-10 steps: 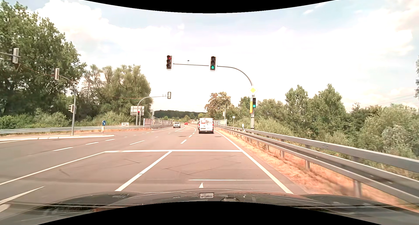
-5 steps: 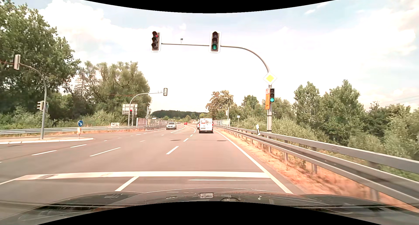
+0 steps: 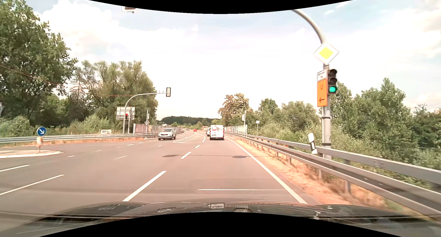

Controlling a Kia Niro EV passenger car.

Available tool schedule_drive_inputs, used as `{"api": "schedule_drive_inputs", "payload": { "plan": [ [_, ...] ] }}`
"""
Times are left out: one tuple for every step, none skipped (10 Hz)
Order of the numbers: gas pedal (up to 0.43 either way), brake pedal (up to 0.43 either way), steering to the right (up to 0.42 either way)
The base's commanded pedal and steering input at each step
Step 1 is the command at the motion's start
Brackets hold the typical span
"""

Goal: Follow the waypoints while adhering to traffic rules and regulations

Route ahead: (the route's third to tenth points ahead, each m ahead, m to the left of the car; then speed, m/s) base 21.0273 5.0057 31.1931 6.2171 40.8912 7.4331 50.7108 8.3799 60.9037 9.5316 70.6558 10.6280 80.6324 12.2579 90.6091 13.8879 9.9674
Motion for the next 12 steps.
{"api": "schedule_drive_inputs", "payload": {
  "plan": [
    [0.24,0.0,-0.019],
    [0.24,0.0,-0.019],
    [0.24,0.0,-0.019],
    [0.24,0.0,-0.017],
    [0.24,0.0,-0.017],
    [0.24,0.0,-0.016],
    [0.24,0.0,-0.014],
    [0.24,0.0,-0.011],
    [0.24,0.0,-0.011],
    [0.24,0.0,-0.01],
    [0.24,0.0,-0.01],
    [0.24,0.0,-0.011]
  ]
}}
